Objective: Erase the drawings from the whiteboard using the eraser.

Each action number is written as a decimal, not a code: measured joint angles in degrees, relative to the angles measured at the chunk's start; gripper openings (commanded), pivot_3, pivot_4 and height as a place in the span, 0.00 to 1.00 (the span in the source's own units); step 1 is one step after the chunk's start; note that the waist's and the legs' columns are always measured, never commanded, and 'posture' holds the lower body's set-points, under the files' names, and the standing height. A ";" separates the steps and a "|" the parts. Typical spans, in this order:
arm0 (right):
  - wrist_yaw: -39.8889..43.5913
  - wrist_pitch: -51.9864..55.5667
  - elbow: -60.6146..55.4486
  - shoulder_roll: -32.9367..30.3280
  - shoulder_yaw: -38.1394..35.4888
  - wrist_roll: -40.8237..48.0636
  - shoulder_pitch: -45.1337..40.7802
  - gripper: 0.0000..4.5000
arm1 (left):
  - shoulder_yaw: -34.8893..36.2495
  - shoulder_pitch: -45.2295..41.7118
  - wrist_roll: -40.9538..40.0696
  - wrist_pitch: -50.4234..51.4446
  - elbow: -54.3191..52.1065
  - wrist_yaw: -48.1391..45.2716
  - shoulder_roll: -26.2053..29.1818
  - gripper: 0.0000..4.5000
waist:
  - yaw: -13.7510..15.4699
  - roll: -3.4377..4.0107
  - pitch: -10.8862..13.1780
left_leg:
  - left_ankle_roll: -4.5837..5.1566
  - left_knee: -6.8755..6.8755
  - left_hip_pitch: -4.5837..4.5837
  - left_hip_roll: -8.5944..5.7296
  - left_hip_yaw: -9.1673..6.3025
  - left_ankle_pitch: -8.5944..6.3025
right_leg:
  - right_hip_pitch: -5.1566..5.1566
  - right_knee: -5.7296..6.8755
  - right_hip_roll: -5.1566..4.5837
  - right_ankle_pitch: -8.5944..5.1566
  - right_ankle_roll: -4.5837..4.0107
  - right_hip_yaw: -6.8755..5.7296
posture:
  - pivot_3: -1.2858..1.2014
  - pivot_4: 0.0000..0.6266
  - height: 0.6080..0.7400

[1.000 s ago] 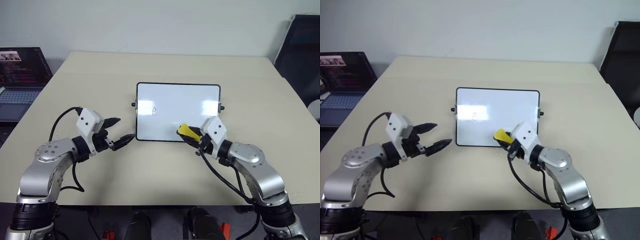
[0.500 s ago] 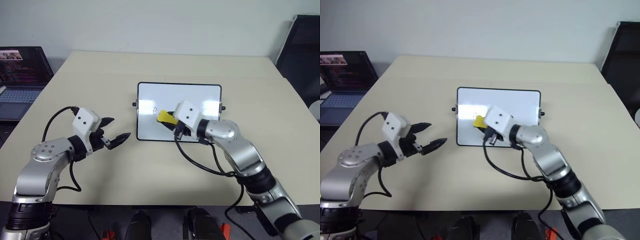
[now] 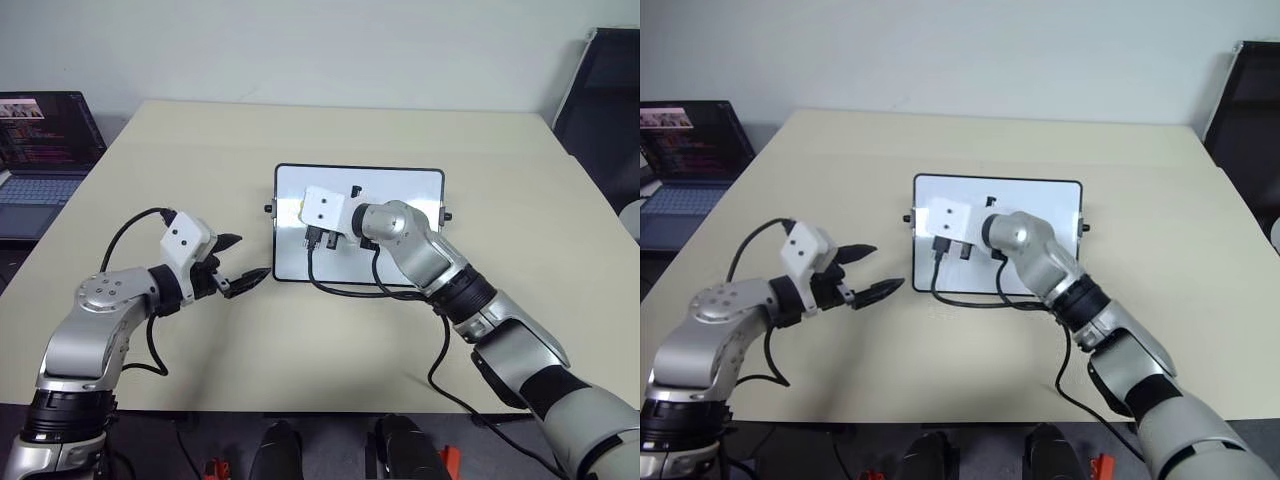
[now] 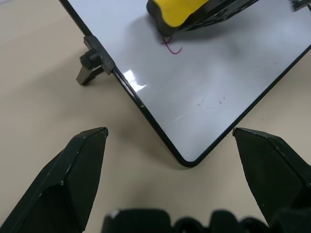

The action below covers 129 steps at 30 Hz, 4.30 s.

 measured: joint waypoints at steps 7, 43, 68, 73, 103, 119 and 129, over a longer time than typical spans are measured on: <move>6.95 -1.36 -1.25 -0.90 2.39 -2.02 1.13 0.25 | 0.00 0.13 -0.02 0.01 -0.14 0.05 -0.10 1.00 | -0.05 0.00 0.00 | 0.00 0.02 0.05 0.01 -0.01 0.00 | 0.04 0.05 0.02 -0.06 0.09 0.00 | 0.52 0.24 1.00; 1.37 -12.04 2.31 1.22 3.07 -12.91 2.25 0.25 | -0.59 0.64 0.05 -0.55 -0.12 -0.10 -1.42 1.00 | -0.62 0.00 0.00 | 0.04 0.08 0.16 0.01 -0.04 0.20 | 0.06 0.22 0.05 -0.03 -0.20 0.03 | 0.52 0.24 1.00; 2.84 -11.29 1.74 0.26 -1.92 -10.54 4.31 0.25 | -2.25 -0.12 0.13 -1.53 1.30 -0.30 -2.26 1.00 | -1.18 -0.01 -0.01 | 0.12 0.11 0.38 -0.01 -0.11 0.26 | 0.29 0.26 0.06 -0.01 -0.22 0.02 | 0.52 0.24 1.00; 1.15 -11.89 4.46 3.77 -1.74 -10.75 3.03 0.25 | -2.68 -1.20 0.20 -1.66 1.61 -0.48 -2.38 1.00 | -1.37 -0.01 0.00 | 0.13 0.02 0.24 0.00 -0.10 0.26 | 0.18 0.18 0.07 0.02 -0.11 0.01 | 0.52 0.24 1.00; 0.76 -13.18 7.22 2.46 0.17 -11.73 -0.09 0.25 | -4.03 -2.70 0.45 -1.88 3.09 -1.17 -3.44 1.00 | -1.50 0.00 0.00 | 0.25 0.07 0.24 -0.01 -0.12 0.35 | 0.21 0.22 0.08 0.04 -0.24 0.02 | 0.52 0.24 1.00; 3.14 -20.52 14.52 1.78 2.85 -13.07 -4.63 0.25 | -3.98 -1.45 0.37 -1.65 1.96 -0.69 -3.43 1.00 | -1.36 0.00 0.00 | 0.26 0.04 0.31 -0.02 -0.14 0.35 | 0.28 0.21 0.08 0.03 -0.24 0.02 | 0.52 0.24 1.00; -3.83 -23.86 20.97 3.20 2.55 -14.06 -7.41 0.25 | -3.98 -1.57 0.31 -1.65 1.94 -0.72 -3.44 1.00 | -1.36 -0.01 0.00 | 0.29 0.05 0.39 -0.03 -0.12 0.38 | 0.32 0.24 0.08 0.05 -0.29 0.06 | 0.52 0.24 1.00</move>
